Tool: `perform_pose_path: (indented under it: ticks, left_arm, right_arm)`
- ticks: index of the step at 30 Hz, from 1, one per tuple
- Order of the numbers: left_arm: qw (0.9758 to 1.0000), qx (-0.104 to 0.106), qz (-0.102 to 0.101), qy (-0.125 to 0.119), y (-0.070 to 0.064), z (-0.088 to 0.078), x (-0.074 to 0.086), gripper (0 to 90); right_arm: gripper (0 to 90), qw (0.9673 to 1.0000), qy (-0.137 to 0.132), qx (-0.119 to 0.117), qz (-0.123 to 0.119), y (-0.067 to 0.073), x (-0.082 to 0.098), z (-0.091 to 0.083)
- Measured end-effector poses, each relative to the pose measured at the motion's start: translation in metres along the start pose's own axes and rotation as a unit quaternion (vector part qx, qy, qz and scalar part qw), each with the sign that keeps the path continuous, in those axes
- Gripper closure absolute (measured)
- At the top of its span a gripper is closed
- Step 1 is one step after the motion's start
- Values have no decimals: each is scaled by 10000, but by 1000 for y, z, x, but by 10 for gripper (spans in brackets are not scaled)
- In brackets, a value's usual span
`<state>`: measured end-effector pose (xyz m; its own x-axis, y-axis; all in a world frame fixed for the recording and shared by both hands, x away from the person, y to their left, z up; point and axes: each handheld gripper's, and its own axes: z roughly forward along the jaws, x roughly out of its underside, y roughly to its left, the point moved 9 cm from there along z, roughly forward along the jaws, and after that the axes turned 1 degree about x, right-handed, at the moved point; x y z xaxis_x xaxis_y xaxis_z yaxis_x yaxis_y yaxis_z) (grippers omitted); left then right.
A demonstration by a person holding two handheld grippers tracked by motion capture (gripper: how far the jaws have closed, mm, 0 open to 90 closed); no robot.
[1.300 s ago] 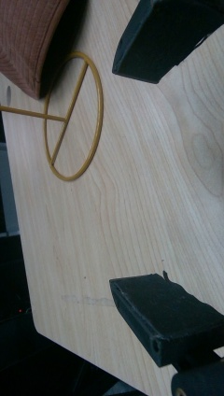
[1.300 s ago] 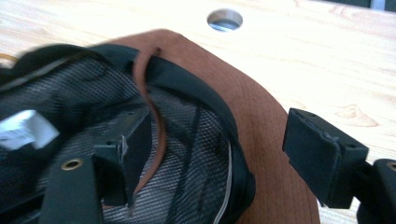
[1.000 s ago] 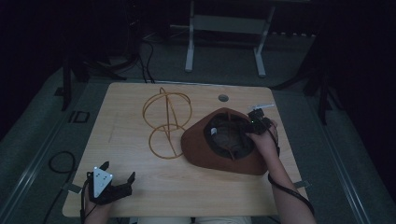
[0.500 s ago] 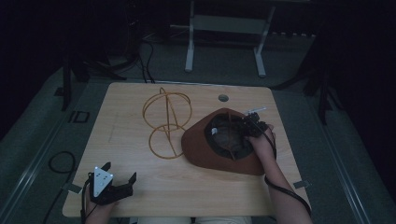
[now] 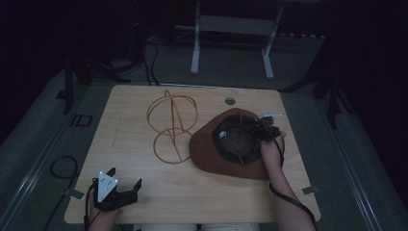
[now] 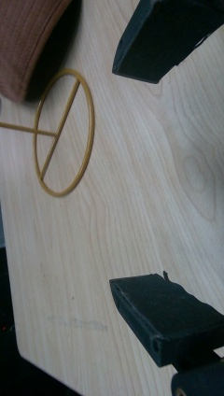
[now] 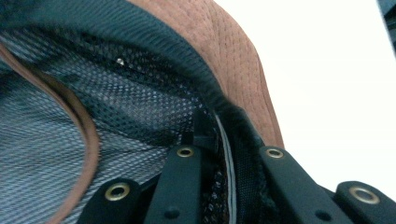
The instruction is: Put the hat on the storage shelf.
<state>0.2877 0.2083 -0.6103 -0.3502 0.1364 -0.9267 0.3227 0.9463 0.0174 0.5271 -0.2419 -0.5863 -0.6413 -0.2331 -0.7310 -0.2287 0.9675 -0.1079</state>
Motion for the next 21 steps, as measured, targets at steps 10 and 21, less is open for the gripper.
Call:
perform_pose_path:
  ticks: [10,21]
  left_arm:
    - [9955,415,358,775,-29,6,8,20]
    - [9896,921,578,939,-71,26,-1,47]
  right_arm:
    - [846,9935,-760,-541,649,-9,-28,-54]
    - [846,9867,-1154,-634,954,-30,-37,-90]
